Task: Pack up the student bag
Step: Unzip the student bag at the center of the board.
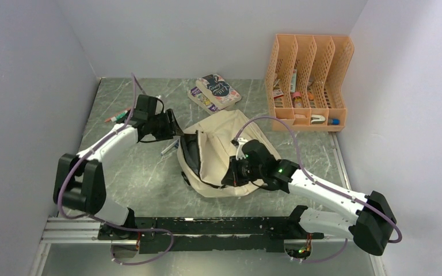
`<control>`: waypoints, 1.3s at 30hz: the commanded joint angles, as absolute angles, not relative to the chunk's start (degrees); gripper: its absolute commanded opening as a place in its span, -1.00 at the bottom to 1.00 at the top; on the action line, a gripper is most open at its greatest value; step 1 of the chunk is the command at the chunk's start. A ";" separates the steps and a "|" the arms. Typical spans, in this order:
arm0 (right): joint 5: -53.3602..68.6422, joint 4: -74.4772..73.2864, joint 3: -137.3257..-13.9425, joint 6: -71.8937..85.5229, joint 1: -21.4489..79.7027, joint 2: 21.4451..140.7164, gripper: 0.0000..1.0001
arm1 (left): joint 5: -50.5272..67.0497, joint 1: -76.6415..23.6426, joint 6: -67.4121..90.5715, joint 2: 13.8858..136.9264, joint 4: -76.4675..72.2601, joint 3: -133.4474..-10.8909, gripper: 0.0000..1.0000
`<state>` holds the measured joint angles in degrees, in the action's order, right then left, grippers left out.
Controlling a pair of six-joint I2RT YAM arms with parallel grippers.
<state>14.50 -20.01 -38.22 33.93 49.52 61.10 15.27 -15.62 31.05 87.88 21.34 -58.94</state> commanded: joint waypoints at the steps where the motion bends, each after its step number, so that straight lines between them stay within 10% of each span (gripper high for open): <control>1: 12.58 -11.16 -39.60 38.09 49.79 61.07 -1.00 | 14.45 -18.83 31.47 79.02 22.82 -56.27 0.19; 14: 8.76 -5.64 -39.68 42.25 49.83 63.55 -1.00 | 8.29 -32.93 38.95 57.43 24.69 -43.82 0.07; 26: 3.09 -9.79 -37.79 44.36 49.75 57.75 -1.00 | 13.47 -38.96 3.98 51.79 10.67 -40.60 0.22; 39: 4.20 -9.19 -37.27 44.15 49.79 57.49 -1.00 | 43.67 -44.59 -36.30 55.83 11.15 -39.44 0.19</control>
<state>4.89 -10.61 -38.09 43.70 49.58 58.74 35.81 -41.98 -21.32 51.44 9.69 -36.86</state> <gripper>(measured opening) 0.019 0.589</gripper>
